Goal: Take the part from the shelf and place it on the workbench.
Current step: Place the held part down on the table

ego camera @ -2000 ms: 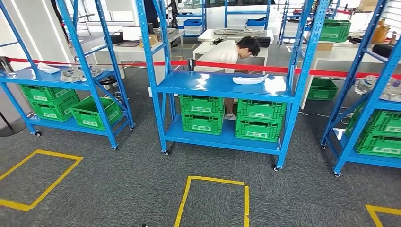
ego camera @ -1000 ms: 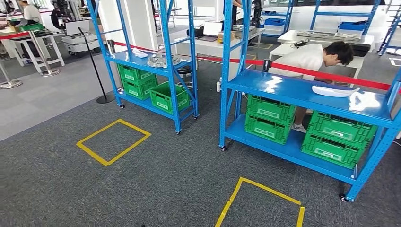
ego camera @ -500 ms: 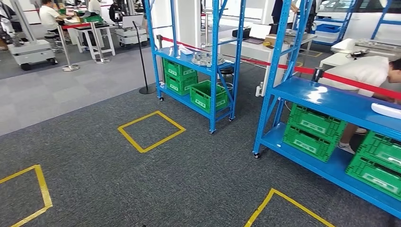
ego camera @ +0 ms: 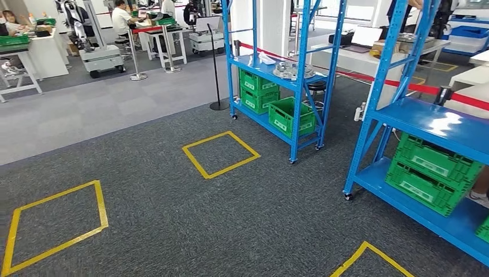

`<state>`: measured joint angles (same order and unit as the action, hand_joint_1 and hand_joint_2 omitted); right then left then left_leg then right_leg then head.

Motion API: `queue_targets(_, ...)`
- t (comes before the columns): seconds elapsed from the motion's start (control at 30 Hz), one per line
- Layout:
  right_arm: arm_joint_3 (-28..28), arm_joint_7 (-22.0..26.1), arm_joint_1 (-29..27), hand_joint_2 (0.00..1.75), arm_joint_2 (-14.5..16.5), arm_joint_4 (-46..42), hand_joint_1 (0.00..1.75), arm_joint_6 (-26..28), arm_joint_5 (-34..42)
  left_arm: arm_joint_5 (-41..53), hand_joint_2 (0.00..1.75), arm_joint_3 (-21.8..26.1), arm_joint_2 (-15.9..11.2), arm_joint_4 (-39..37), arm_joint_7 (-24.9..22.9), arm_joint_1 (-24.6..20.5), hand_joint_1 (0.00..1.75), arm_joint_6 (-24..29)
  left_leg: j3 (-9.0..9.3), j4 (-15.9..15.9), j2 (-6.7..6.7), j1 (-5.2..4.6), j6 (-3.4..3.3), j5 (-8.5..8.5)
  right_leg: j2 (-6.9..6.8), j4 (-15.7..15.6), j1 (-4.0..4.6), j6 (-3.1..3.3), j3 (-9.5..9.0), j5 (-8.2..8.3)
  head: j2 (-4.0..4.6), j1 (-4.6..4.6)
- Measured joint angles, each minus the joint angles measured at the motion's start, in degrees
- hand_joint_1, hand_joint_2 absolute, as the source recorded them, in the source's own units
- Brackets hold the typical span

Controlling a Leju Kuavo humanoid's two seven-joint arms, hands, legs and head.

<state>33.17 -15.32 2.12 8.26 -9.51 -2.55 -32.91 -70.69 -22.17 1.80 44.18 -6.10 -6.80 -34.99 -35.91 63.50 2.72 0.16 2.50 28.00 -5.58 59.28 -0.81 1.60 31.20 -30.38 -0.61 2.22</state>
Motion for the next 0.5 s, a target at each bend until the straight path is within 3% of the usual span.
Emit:
queue_targets(0.07,-0.1,0.0,0.0,0.0,0.0,0.0,0.0,0.0,-0.1,0.0,1.75,0.1,-0.2,0.2,0.0,-0.3,1.75,0.0,2.28,-4.4,2.03,-0.68,-0.93,-0.89,-1.19,0.0,0.21,-0.5,-0.27,-0.2,0.0,-0.03)
queue_targets(0.13,-0.1,0.0,0.1,0.0,0.0,0.0,0.0,0.0,-0.2,0.0,1.75,0.2,-0.4,0.3,0.0,-0.3,1.75,0.0,2.19,-4.8,1.06,-0.92,-1.55,-0.96,-2.43,-0.3,0.26,-1.1,-0.63,-0.28,0.0,-0.07)
queue_targets(0.17,-0.2,0.0,0.2,0.0,-0.1,0.0,0.0,-0.1,-0.2,0.0,1.75,0.3,-0.6,0.4,0.0,-0.2,1.75,0.0,2.3,-5.2,0.29,-0.8,-1.84,-1.16,-2.3,-0.3,0.19,-1.44,-0.82,-0.49,0.0,-0.12)
queue_targets(0.23,-0.2,0.0,0.3,0.0,-0.2,0.0,0.0,-0.1,-0.2,0.0,1.75,0.4,-0.7,0.5,0.0,-0.3,1.75,0.0,2.64,-5.9,-1.26,-0.38,-2.56,-1.66,0.66,2.1,0.01,-1.99,0.03,-2.21,0.0,-0.3)
queue_targets(0.3,-0.3,0.0,0.2,0.0,-0.3,0.0,0.0,-0.1,-0.2,0.0,1.75,0.4,-0.6,0.6,0.0,-0.6,1.75,0.0,2.56,-6.1,-2.89,-0.18,-2.99,-1.91,4.38,9.0,-0.09,-2.2,3.44,-5.56,0.0,-0.63)
queue_targets(0.37,-0.3,0.0,0.0,0.0,-0.4,0.0,0.0,-0.1,-0.3,0.0,1.75,0.4,-0.6,0.5,-0.1,-0.5,1.75,0.0,2.42,-5.9,-4.69,-0.18,-3.08,-1.92,5.38,15.1,-0.1,-2.3,6.78,-7.3,0.0,-0.86)
queue_targets(0.4,-0.3,-0.1,0.0,0.0,-0.4,0.0,0.0,-0.1,-0.4,0.0,1.75,0.4,-0.6,0.5,-0.1,-0.4,1.75,-0.1,2.38,-5.7,-5.61,-0.15,-3.04,-1.9,5.48,15.3,-0.15,-2.32,7.16,-6.51,-0.01,-0.91)
queue_targets(0.43,-0.3,-0.1,0.0,0.0,-0.4,0.0,0.0,-0.1,-0.5,0.0,1.75,0.4,-0.7,0.4,-0.2,-0.4,1.75,-0.1,2.35,-5.5,-6.54,-0.08,-2.92,-1.83,5.64,13.3,-0.25,-2.35,6.43,-4.68,-0.01,-0.95)
queue_targets(0.47,-0.3,-0.1,0.0,0.0,-0.4,0.0,0.0,-0.1,-0.6,0.0,1.75,0.4,-0.7,0.4,-0.4,-0.3,1.75,-0.1,2.27,-5.1,-7.43,0.01,-2.71,-1.69,6.33,9.5,-0.46,-2.41,4.86,-2.39,-0.01,-1.0)
queue_targets(0.5,-0.3,0.0,0.1,0.0,-0.4,0.0,0.0,-0.1,-0.6,-0.1,1.75,0.4,-0.7,0.4,-0.6,-0.4,1.75,-0.2,2.07,-4.7,-8.27,0.03,-2.35,-1.51,7.84,5.8,-0.7,-2.51,3.26,-0.86,-0.01,-1.04)
